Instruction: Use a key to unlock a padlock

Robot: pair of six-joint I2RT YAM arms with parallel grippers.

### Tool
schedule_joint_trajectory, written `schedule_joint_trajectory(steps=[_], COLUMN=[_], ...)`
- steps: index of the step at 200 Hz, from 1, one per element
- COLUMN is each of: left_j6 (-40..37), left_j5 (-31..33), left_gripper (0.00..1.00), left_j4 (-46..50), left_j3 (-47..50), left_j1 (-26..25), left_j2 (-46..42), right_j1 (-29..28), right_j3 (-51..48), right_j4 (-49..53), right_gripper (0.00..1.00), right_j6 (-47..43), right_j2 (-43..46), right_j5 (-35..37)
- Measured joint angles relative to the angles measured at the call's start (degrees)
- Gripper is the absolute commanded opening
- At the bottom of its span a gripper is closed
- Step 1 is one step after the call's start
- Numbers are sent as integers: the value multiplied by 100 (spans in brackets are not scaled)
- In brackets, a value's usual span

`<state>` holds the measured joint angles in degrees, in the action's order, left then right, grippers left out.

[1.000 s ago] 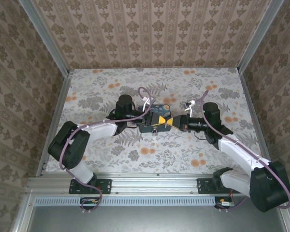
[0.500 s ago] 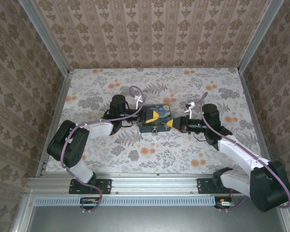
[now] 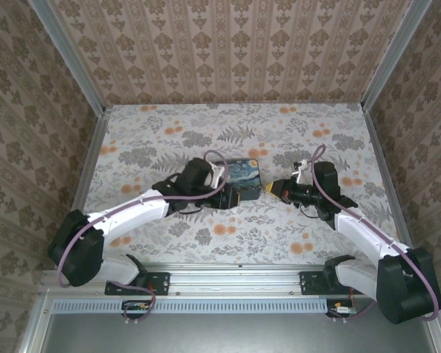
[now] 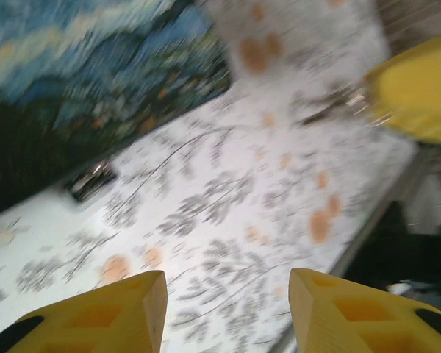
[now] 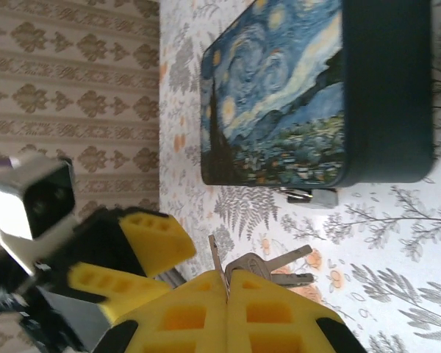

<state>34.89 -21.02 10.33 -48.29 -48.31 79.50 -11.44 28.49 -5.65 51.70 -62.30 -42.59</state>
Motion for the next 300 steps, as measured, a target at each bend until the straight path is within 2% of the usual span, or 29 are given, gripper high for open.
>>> schedule_joint_trajectory(steps=[20,69,100,134,217,261,280,300], left_j6=[46,319,570,715,957,1001,1117,1314], left_j5=[638,1950,2365,2640,2361,2326,1882,1084], left_gripper=[51,60,62,61,62,57,53,53], left_j4=[-4,-197,-341,-487,-612,-428,-293,-586], left_j3=[155,52,-131,-264,-249,-282,-282,-269], left_j1=[-308,-680,-761,-916,-708,-708,-546,-46], left_j2=[321,1316,1729,1899,1878,1784,1419,835], right_j1=[81,319,352,476,636,643,643,643], right_j3=[-20,-175,-199,-199,-199,-199,-199,-199], right_j4=[271,651,767,787,901,901,903,903], right_gripper=[0,0,0,0,0,0,0,0], right_j6=[-79,-177,-210,-238,-358,-358,-369,-380], right_j2=[131,363,387,387,385,387,385,385], right_j5=[116,306,302,269,92,-20,-142,-269])
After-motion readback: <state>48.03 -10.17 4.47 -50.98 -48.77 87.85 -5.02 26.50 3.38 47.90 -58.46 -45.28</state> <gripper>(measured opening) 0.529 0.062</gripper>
